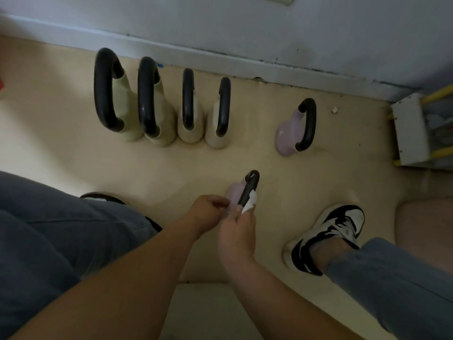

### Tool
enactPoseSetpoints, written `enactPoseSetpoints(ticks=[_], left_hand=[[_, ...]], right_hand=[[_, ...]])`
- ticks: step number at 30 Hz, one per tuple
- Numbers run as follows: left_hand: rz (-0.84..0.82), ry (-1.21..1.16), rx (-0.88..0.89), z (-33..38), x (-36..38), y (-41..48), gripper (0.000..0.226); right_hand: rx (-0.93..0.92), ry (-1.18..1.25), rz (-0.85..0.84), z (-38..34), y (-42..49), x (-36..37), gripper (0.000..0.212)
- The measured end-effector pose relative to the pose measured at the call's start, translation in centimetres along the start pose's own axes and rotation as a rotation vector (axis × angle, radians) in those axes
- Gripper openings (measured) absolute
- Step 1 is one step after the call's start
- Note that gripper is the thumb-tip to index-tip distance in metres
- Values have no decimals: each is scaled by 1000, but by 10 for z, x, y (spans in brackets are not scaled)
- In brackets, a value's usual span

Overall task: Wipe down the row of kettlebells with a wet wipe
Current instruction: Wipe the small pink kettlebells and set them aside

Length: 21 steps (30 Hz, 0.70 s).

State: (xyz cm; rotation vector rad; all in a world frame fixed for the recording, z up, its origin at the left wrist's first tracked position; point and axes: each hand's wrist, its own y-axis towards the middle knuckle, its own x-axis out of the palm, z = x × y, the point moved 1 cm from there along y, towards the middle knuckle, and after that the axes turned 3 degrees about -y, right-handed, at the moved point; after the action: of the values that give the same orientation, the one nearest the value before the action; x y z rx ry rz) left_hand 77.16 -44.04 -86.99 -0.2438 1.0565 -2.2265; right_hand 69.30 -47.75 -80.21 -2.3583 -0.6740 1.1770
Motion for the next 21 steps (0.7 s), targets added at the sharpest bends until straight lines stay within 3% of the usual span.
enactPoseSetpoints(ticks=[2, 5, 7, 9, 12, 16, 19, 21], left_hand=[[0, 44, 26, -3, -1, 2, 26], [11, 95, 70, -6, -1, 1, 32], [23, 111, 71, -6, -1, -1, 30], [11, 144, 60, -6, 0, -4, 21], [-9, 193, 76, -6, 0, -2, 17], [1, 259, 23, -12, -3, 0, 26], [61, 304, -12, -20, -9, 4, 33], [75, 313, -24, -25, -14, 4, 34]], right_hand=[[73, 161, 13, -14, 12, 0, 43], [391, 452, -28, -40, 58, -13, 30], [533, 708, -147, -55, 79, -32, 37], [572, 716, -196, -58, 82, -40, 45], [438, 429, -128, -33, 58, -22, 41], [-150, 205, 6, 27, -9, 7, 46], [-181, 182, -34, 37, -25, 12, 53], [-38, 167, -25, 34, -8, 13, 46]])
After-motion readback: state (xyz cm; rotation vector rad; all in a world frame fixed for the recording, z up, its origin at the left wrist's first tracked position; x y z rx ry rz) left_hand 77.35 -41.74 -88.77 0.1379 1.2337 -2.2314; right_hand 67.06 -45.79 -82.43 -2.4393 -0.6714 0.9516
